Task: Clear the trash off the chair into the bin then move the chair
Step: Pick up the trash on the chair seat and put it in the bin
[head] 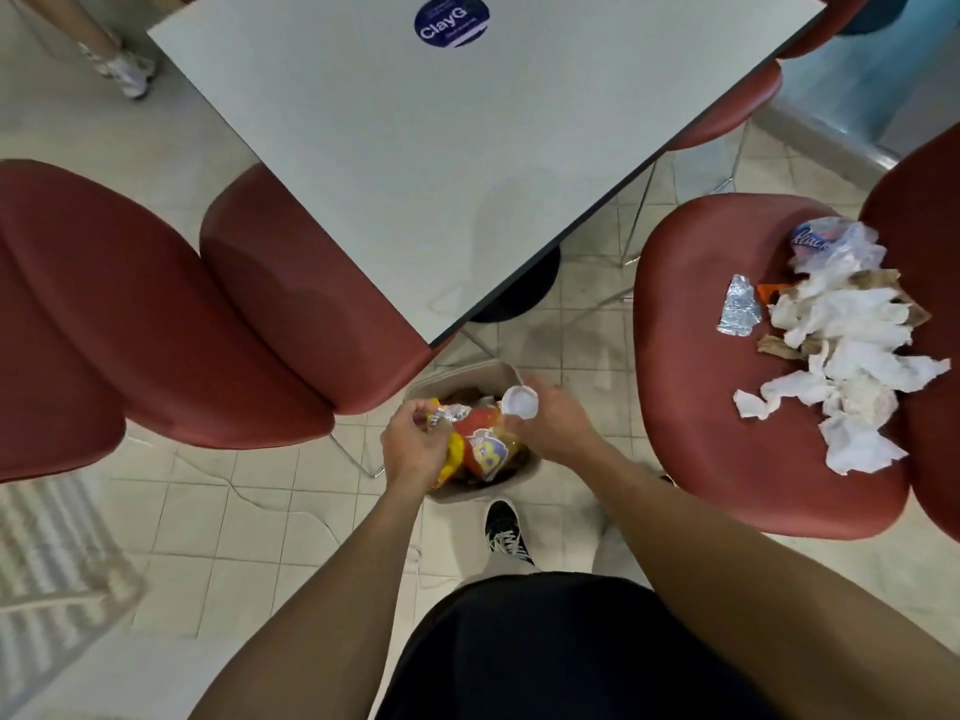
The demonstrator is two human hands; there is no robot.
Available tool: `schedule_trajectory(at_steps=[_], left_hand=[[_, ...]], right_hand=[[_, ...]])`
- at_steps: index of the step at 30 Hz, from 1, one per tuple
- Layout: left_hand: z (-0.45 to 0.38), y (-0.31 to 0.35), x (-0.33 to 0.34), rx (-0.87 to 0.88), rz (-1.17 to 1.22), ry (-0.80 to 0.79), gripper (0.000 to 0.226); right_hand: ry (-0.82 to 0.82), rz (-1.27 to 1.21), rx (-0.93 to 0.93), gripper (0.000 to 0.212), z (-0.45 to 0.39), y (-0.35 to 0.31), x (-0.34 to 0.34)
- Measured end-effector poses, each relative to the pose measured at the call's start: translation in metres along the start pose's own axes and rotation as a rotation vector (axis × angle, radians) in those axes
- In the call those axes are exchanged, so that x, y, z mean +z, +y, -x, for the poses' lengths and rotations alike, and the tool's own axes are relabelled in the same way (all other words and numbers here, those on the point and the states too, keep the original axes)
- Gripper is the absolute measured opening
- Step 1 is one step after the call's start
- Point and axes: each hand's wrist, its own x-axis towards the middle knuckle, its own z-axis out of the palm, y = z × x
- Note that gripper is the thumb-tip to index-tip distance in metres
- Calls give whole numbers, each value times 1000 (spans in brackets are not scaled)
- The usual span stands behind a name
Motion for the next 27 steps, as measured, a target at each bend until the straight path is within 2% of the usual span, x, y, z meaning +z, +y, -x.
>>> schedule_trajectory(at_steps=[2, 9, 15, 27], left_hand=[[-1, -3, -5, -3, 4, -5, 15], [-8, -5, 5, 37, -35, -113, 17], [-5, 15, 29, 99, -107, -206, 13], [22, 85, 140, 280, -279, -445, 17]], right_hand=[[-4, -11, -2, 79, 3, -8, 6], [9, 44, 22, 61, 14, 0, -3], [24, 33, 87, 64, 16, 25, -23], [99, -69, 197, 63, 16, 129, -103]])
